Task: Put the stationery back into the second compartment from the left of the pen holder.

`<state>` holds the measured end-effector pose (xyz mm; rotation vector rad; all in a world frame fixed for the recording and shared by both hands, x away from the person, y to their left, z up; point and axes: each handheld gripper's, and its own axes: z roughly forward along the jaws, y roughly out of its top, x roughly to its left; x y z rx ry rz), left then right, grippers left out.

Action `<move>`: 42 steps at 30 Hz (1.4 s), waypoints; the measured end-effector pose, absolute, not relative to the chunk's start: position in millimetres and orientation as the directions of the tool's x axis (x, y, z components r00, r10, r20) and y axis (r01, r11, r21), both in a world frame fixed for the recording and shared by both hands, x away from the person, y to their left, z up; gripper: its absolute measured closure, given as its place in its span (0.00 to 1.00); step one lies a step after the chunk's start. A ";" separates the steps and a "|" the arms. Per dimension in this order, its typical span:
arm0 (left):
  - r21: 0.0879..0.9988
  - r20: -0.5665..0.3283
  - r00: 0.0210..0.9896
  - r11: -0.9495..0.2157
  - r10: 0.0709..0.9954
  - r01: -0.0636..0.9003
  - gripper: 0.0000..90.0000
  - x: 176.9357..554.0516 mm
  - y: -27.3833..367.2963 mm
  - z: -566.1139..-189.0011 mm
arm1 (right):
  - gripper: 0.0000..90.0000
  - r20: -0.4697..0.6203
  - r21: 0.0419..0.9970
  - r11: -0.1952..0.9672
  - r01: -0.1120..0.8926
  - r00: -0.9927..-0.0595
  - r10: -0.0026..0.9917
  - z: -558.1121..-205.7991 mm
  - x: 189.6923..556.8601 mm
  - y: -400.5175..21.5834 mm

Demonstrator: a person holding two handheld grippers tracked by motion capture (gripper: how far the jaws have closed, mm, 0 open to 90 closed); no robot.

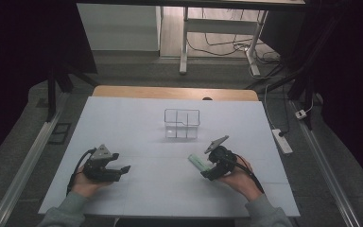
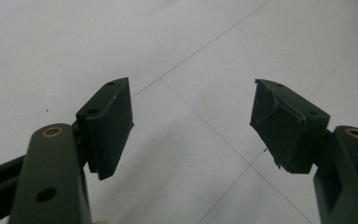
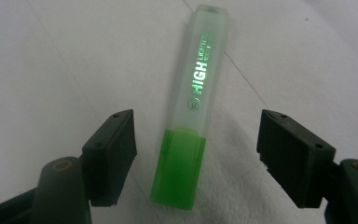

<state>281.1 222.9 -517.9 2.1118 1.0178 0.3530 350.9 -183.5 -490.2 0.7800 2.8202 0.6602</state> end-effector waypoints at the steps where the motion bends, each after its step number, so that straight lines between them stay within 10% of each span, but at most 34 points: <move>1: 0.730 -0.071 0.646 -0.402 0.760 0.553 0.32 281.1 222.9 -518.0 | 0.33 -0.026 0.443 0.775 0.451 -0.857 0.514 -491.3 351.0 -182.6; 24: 0.719 -0.063 0.649 -0.416 0.758 0.557 0.32 281.6 220.8 -518.7 | 0.73 -0.028 0.403 0.773 0.491 -0.837 0.546 -501.8 353.3 -173.8; 42: 0.713 -0.046 0.653 -0.433 0.756 0.552 0.32 281.8 220.8 -519.8 | 0.74 -0.015 0.488 0.736 0.469 -0.839 0.544 -485.7 352.9 -184.8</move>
